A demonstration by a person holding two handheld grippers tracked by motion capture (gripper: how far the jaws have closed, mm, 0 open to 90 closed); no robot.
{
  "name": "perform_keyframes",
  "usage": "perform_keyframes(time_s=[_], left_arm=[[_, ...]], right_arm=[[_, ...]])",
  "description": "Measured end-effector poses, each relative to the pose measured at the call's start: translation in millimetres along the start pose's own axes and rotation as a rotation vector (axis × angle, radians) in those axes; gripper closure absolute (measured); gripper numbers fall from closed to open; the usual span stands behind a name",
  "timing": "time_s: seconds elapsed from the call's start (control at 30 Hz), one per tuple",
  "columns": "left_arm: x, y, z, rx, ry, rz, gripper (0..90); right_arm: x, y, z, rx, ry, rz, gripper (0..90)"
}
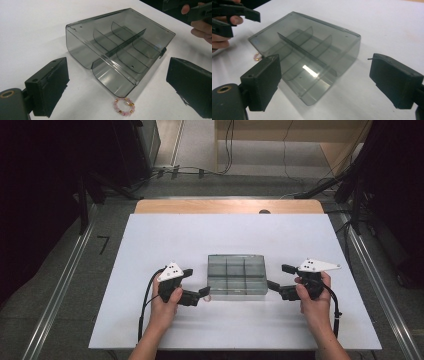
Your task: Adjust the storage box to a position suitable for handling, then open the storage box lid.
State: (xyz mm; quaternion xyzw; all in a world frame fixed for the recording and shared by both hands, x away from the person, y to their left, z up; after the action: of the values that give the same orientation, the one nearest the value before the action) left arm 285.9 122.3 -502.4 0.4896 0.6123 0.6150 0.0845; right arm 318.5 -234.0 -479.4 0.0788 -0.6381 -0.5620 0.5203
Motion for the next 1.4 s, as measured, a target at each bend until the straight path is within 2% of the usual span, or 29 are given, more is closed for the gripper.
perform_keyframes(time_s=[0.17, 0.23, 0.4, 0.63, 0.73, 0.8, 0.87, 1.03, 1.17, 1.3, 1.4], left_arm=[[0.7, -1.9, -4.6, -0.029, -0.016, 0.010, 1.1], [0.9, -3.0, -5.6, -0.033, -0.021, 0.013, 0.0], [2.6, -4.7, -6.1, -0.035, -0.026, 0.012, 0.0], [4.5, -7.6, -7.0, -0.034, -0.024, 0.014, 0.0], [4.6, -8.2, -7.4, -0.032, -0.026, 0.012, 0.0], [4.4, -8.2, -7.6, -0.034, -0.028, 0.014, 0.0], [3.9, -8.3, -7.9, -0.034, -0.031, 0.014, 0.0], [2.3, -9.0, -9.0, -0.037, -0.030, 0.019, 0.0], [2.1, -9.3, -8.6, -0.033, -0.029, 0.018, 0.0], [0.7, -10.3, -8.6, -0.033, -0.030, 0.024, 0.0], [0.3, -10.3, -9.0, -0.034, -0.030, 0.025, 0.0]], right_arm=[[1.9, 4.7, 11.0, 0.031, 0.018, -0.019, 7.0], [1.2, 6.1, 15.1, 0.039, 0.012, -0.018, 0.0], [-3.2, 8.2, 27.1, 0.060, 0.011, -0.005, 0.0], [-11.8, 9.6, 46.3, 0.103, 0.063, 0.018, 0.0], [-16.3, 9.5, 54.6, 0.133, 0.056, 0.040, 0.0], [-18.6, 9.4, 59.6, 0.142, 0.047, 0.045, 5.7], [-21.1, 9.3, 63.7, 0.145, 0.069, 0.052, 7.0], [-24.9, 8.5, 70.3, 0.135, 0.111, 0.049, 32.7], [-27.9, 7.5, 77.1, 0.162, 0.118, 0.054, 52.2], [-34.8, 3.7, 84.9, 0.192, 0.108, 0.074, 67.5], [-40.2, 0.1, 87.2, 0.195, 0.116, 0.092, 76.0]])
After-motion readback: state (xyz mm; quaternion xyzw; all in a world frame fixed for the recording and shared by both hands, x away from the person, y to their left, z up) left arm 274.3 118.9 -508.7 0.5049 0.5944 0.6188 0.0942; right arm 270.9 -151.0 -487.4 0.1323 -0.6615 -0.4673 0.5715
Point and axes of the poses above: each handheld gripper's, and its own axes: x roughly backward along the jaws, y roughly out of its top, z roughly to its left, the point moved 3 cm from there along -x, roughly forward along the jaws, and after that the axes turned 5 degrees about z, right-handed, at the moved point
